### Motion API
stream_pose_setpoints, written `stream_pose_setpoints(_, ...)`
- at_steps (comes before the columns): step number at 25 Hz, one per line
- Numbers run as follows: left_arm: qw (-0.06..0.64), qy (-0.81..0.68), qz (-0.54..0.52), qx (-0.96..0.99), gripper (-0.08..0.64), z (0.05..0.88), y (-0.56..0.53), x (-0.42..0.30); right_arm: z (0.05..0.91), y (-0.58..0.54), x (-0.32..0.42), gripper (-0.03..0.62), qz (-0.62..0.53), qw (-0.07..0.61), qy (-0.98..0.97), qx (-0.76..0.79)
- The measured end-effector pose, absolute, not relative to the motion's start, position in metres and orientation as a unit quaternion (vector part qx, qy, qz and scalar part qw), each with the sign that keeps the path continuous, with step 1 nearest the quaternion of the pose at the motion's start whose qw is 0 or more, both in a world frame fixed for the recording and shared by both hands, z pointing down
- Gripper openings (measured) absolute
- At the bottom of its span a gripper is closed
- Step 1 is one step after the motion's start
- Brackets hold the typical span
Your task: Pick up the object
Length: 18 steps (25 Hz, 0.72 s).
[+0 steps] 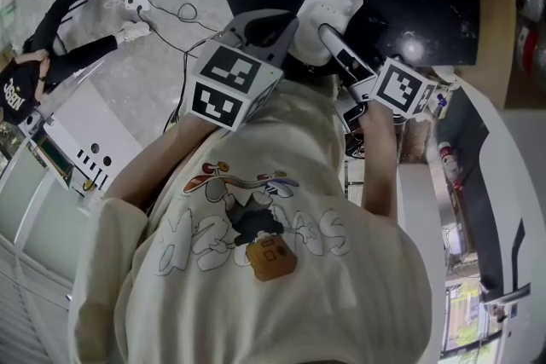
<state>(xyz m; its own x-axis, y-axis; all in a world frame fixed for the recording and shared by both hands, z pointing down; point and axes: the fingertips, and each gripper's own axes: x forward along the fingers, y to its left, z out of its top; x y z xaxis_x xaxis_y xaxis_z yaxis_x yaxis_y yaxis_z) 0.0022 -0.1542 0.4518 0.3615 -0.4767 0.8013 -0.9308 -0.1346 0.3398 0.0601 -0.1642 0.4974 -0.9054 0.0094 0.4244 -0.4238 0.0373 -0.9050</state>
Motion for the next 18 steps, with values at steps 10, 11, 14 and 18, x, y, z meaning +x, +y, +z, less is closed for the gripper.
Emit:
stream_pose_setpoints(10, 0.432, -0.498, 0.261, 0.705, 0.014, 0.452, -0.153, 0.000, 0.502, -0.164, 0.058, 0.208, 0.674, 0.175, -0.702, 0.149)
stream_pose_setpoints(11, 0.430, -0.499, 0.261, 0.706, 0.014, 0.452, -0.153, 0.000, 0.502, -0.164, 0.058, 0.204, 0.676, 0.174, -0.700, 0.151)
stream_pose_setpoints(14, 0.429, -0.501, 0.259, 0.706, 0.014, 0.450, -0.153, -0.001, 0.499, -0.162, 0.056, 0.184, 0.683, 0.163, -0.696, 0.149)
stream_pose_setpoints(18, 0.424, -0.502, 0.258, 0.708, 0.014, 0.448, -0.154, -0.001, 0.488, -0.158, 0.050, 0.144, 0.679, 0.147, -0.707, 0.133)
